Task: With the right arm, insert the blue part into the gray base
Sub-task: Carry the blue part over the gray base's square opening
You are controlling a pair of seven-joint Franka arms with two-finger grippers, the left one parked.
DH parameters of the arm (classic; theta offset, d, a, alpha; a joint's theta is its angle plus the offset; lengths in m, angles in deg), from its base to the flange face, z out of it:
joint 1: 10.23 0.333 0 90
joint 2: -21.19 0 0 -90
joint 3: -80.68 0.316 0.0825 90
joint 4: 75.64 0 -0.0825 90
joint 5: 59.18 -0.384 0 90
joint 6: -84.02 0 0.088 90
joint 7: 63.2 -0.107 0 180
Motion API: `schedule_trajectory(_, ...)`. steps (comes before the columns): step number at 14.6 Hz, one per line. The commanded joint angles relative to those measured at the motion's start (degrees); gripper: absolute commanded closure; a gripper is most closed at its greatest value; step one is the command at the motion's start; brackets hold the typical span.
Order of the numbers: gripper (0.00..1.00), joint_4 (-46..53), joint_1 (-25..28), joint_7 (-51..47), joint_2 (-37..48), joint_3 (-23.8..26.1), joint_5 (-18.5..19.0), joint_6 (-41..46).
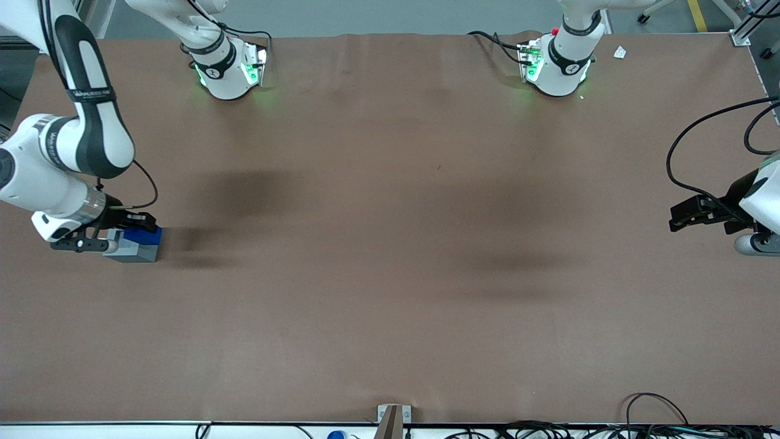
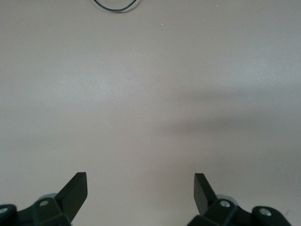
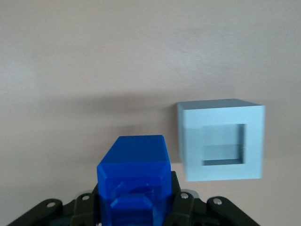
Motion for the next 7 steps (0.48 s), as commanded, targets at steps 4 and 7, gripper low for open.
schedule_trajectory(4, 0.89, -0.56, -6.23, 10.14, 0.59, 0.89, -0.16, 0.05)
schedule_trajectory(7, 0.89, 0.31, -7.63, 11.47, -0.02, 0.89, -0.07, -0.13)
